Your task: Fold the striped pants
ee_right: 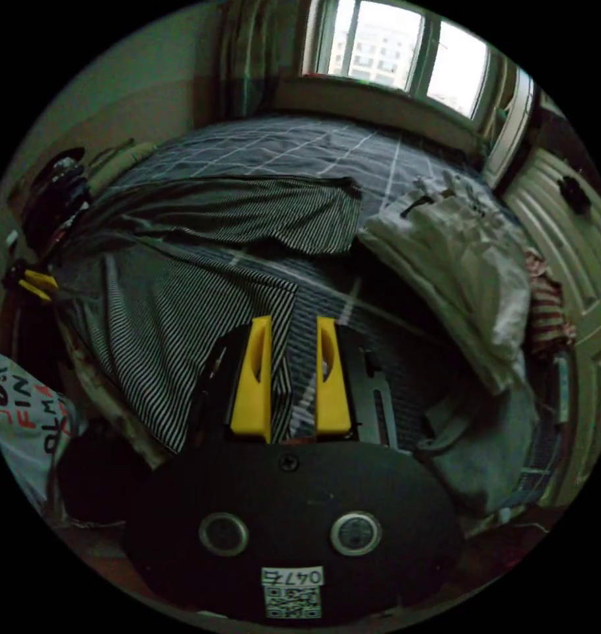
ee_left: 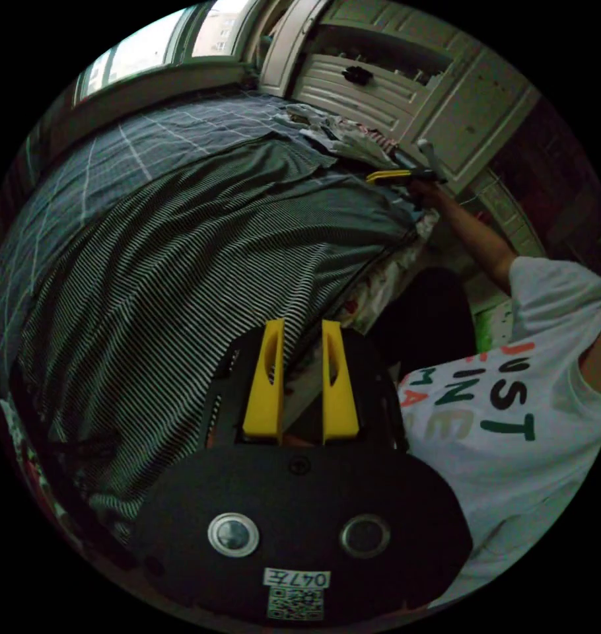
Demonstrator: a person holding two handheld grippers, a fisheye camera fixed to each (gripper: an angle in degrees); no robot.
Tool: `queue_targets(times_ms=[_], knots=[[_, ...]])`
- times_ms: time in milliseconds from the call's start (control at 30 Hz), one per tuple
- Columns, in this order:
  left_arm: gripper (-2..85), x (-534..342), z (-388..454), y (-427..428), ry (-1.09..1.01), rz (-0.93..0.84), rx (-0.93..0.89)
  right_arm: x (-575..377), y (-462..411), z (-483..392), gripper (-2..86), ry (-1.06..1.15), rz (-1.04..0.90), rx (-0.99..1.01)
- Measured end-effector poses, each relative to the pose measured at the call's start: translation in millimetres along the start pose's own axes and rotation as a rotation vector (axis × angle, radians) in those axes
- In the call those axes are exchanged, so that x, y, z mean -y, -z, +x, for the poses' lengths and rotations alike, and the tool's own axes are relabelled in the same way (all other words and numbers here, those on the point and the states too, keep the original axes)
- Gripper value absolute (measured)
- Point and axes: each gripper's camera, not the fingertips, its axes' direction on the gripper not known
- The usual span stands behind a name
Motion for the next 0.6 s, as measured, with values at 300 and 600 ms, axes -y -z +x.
queue_targets(times_ms=[300,600], knots=[[8.2,-25,65,-29,0.083,-0.011,0.033,8,51,-92,2.2,0.22,-0.019,-0.059],[8.8,66,157,-71,-0.225,0.062,-0.009,-82,161,-207,10.8,0.361,0.048,0.144]])
